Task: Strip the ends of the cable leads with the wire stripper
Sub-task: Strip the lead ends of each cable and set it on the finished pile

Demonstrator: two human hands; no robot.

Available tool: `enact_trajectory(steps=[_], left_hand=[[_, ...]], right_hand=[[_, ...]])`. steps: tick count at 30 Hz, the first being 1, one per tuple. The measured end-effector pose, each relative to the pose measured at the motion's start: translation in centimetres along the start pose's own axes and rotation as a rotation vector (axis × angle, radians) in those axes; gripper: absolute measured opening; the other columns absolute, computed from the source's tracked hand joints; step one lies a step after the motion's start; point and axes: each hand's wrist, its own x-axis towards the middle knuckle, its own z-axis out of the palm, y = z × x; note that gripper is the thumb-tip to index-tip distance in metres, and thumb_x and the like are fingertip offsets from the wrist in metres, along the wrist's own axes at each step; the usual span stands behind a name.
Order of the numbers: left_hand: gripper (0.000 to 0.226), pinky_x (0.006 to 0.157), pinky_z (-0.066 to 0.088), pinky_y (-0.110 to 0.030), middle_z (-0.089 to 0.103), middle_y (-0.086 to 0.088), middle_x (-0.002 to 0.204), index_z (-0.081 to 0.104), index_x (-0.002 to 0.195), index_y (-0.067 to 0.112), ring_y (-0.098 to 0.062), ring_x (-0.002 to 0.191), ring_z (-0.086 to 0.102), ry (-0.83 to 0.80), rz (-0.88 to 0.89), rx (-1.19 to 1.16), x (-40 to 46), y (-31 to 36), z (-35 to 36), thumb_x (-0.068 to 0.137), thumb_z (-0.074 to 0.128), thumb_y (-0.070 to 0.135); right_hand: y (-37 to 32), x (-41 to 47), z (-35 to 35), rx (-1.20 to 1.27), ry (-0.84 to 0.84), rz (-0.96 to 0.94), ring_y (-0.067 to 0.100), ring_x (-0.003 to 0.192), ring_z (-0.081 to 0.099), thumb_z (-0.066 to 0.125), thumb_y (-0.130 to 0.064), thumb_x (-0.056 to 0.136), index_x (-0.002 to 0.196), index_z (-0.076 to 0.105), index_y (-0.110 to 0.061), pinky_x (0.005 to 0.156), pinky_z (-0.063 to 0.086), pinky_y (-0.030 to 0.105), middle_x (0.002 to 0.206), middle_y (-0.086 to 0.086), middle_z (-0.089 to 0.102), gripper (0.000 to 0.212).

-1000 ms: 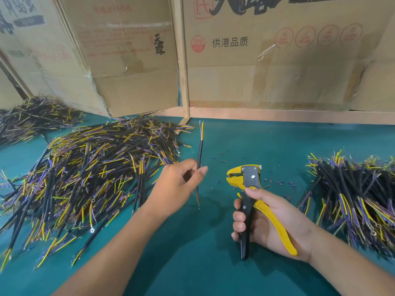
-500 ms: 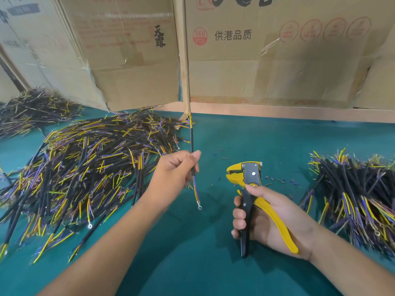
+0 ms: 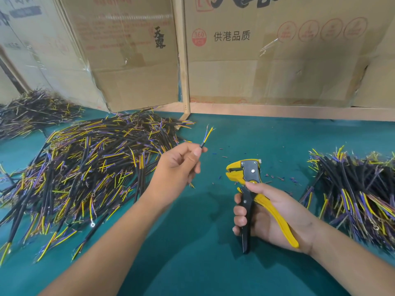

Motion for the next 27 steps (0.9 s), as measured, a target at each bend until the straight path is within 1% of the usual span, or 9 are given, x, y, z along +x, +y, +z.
enact_trajectory(steps=[2, 4, 6, 8, 12, 16, 20, 23, 27], left_hand=[[0.010, 0.041, 0.036, -0.020, 0.059, 0.002, 0.072, 0.062, 0.102, 0.009, -0.012, 0.048, 0.047, -0.020, 0.009, 0.005, -0.02, 0.15, 0.04, 0.102, 0.052, 0.010], [0.014, 0.039, 0.039, -0.023, 0.062, 0.002, 0.080, 0.059, 0.111, 0.013, -0.016, 0.052, 0.052, -0.035, 0.009, -0.026, 0.02, 0.23, 0.05, 0.100, 0.053, 0.005], [0.025, 0.038, 0.038, -0.023, 0.063, 0.001, 0.087, 0.057, 0.119, 0.020, -0.018, 0.054, 0.052, -0.051, 0.021, -0.013, 0.05, 0.24, -0.01, 0.101, 0.053, 0.003], [0.029, 0.038, 0.034, -0.020, 0.062, 0.001, 0.092, 0.058, 0.120, 0.025, -0.017, 0.055, 0.051, -0.073, 0.024, -0.006, -0.04, 0.25, -0.06, 0.102, 0.051, 0.003], [0.029, 0.042, 0.030, -0.016, 0.061, 0.000, 0.099, 0.056, 0.117, 0.023, -0.015, 0.054, 0.045, -0.110, 0.020, -0.008, -0.13, 0.18, -0.10, 0.102, 0.048, 0.001], [0.029, 0.046, 0.030, -0.014, 0.058, 0.001, 0.096, 0.055, 0.114, 0.019, -0.008, 0.052, 0.033, -0.129, 0.047, 0.040, -0.15, 0.05, -0.14, 0.101, 0.044, -0.005], [0.032, 0.048, 0.029, -0.012, 0.055, 0.000, 0.093, 0.055, 0.111, 0.018, -0.003, 0.051, 0.032, -0.139, 0.050, 0.095, -0.28, 0.18, 0.02, 0.099, 0.042, -0.008], [0.036, 0.049, 0.030, -0.014, 0.053, 0.001, 0.086, 0.053, 0.106, 0.020, -0.003, 0.053, 0.033, -0.139, 0.047, 0.103, -0.43, 0.41, 0.22, 0.094, 0.039, -0.011], [0.012, 0.053, 0.030, -0.010, 0.045, -0.001, 0.080, 0.047, 0.095, 0.014, -0.001, 0.056, 0.035, -0.171, 0.075, 0.114, -0.55, 0.88, 0.26, 0.087, 0.045, 0.005]], right_hand=[[0.02, 0.11, -0.21, -0.004, 0.008, 0.002, 0.030, 0.071, 0.053, 0.073, -0.040, 0.088, 0.091, 0.066, -0.004, 0.082, 0.050, 0.051, 0.080, 0.014, 0.052, 0.037], [0.04, 0.21, -0.33, -0.004, 0.009, 0.003, 0.031, 0.070, 0.053, 0.074, -0.041, 0.087, 0.091, 0.067, -0.004, 0.082, 0.050, 0.051, 0.080, 0.014, 0.053, 0.038], [0.05, 0.28, -0.37, -0.004, 0.007, 0.004, 0.031, 0.070, 0.054, 0.074, -0.041, 0.087, 0.090, 0.067, -0.004, 0.081, 0.051, 0.051, 0.079, 0.013, 0.053, 0.038], [0.03, 0.27, -0.29, -0.003, 0.005, 0.004, 0.031, 0.070, 0.054, 0.074, -0.040, 0.087, 0.090, 0.067, -0.004, 0.081, 0.051, 0.050, 0.079, 0.013, 0.053, 0.037], [-0.08, 0.06, 0.01, -0.001, 0.004, 0.001, 0.031, 0.070, 0.053, 0.075, -0.039, 0.087, 0.090, 0.066, -0.004, 0.082, 0.051, 0.050, 0.079, 0.014, 0.053, 0.036], [0.03, -0.01, 0.08, 0.005, 0.008, -0.002, 0.031, 0.069, 0.054, 0.076, -0.038, 0.085, 0.089, 0.066, -0.003, 0.081, 0.051, 0.050, 0.079, 0.014, 0.053, 0.036], [0.05, 0.02, -0.05, 0.014, -0.005, 0.005, 0.031, 0.070, 0.054, 0.074, -0.039, 0.087, 0.091, 0.066, -0.003, 0.082, 0.051, 0.050, 0.079, 0.014, 0.053, 0.036], [0.05, 0.00, -0.01, 0.008, -0.009, 0.003, 0.030, 0.070, 0.053, 0.073, -0.039, 0.088, 0.091, 0.066, -0.004, 0.083, 0.050, 0.051, 0.080, 0.013, 0.052, 0.036], [-0.02, -0.07, 0.24, 0.005, -0.001, -0.002, 0.030, 0.070, 0.053, 0.074, -0.038, 0.087, 0.091, 0.065, -0.004, 0.082, 0.051, 0.051, 0.080, 0.014, 0.051, 0.036]])
